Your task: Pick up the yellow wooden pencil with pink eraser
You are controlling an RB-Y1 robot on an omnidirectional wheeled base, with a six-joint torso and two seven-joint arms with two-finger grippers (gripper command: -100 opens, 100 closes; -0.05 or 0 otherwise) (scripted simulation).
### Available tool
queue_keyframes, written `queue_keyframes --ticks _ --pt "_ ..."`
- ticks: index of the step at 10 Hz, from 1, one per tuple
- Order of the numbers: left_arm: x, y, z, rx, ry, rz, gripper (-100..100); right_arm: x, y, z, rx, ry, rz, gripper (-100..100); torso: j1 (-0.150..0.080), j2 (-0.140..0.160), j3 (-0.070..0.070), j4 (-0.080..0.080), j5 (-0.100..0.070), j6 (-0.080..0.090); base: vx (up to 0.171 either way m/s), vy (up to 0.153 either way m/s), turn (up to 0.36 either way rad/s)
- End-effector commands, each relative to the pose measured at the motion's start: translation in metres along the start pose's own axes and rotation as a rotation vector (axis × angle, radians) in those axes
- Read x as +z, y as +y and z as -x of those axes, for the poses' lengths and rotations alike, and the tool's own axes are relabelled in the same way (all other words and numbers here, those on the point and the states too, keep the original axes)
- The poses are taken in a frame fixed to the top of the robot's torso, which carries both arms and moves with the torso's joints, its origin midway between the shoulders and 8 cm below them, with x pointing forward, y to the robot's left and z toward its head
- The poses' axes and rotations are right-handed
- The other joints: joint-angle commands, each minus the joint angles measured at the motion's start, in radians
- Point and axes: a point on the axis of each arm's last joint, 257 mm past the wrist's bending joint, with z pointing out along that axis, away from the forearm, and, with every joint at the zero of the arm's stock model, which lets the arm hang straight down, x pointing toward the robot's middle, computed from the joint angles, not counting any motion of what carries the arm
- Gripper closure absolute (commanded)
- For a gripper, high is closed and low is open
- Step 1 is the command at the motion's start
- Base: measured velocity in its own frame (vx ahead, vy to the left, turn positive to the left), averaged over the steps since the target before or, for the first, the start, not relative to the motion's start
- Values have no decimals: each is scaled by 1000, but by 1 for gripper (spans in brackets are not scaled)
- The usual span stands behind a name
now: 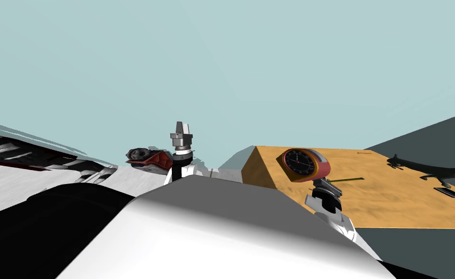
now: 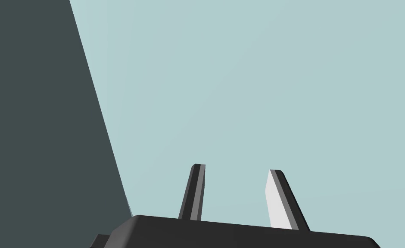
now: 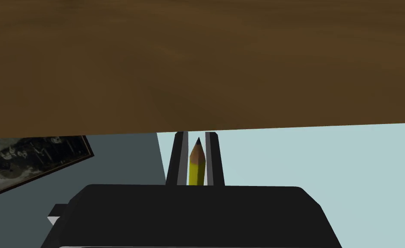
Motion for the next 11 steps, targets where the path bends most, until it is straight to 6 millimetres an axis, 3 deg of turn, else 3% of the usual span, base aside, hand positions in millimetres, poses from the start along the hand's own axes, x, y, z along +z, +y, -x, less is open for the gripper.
queue_keyframes --ticks 1,2,3,4,6,7,10,11 --pt "0 0 0 0 0 0 0 -17 -13 -6 8 4 -14 100 0 0 0 0 0 0 48 -54 129" --pt "0 0 0 0 0 0 0 -18 -15 5 -5 -16 -8 100 -1 -1 -1 -1 0 1 29 -21 5" --pt "0 0 0 0 0 0 0 -39 -33 -13 28 18 -51 100 0 -1 -1 0 1 2 56 -51 122" --pt "0 0 0 0 0 0 0 -48 -39 -16 18 22 -56 100 -1 -2 -1 -1 0 1 50 -48 140" --pt "0 0 0 0 0 0 0 -49 -41 3 -4 -12 -45 100 0 -1 -1 -1 1 2 13 -10 -5" --pt "0 0 0 0 0 0 0 -73 -65 -13 18 23 -97 100 2 0 0 -1 3 2 32 -44 159" --pt "0 0 0 0 0 0 0 -80 -66 12 -11 -22 -82 100 1 -1 -2 -2 3 2 26 -26 37" --pt "0 0 0 0 0 0 0 -106 -93 2 0 7 -138 100 3 -1 -1 -1 3 2 43 -35 167"
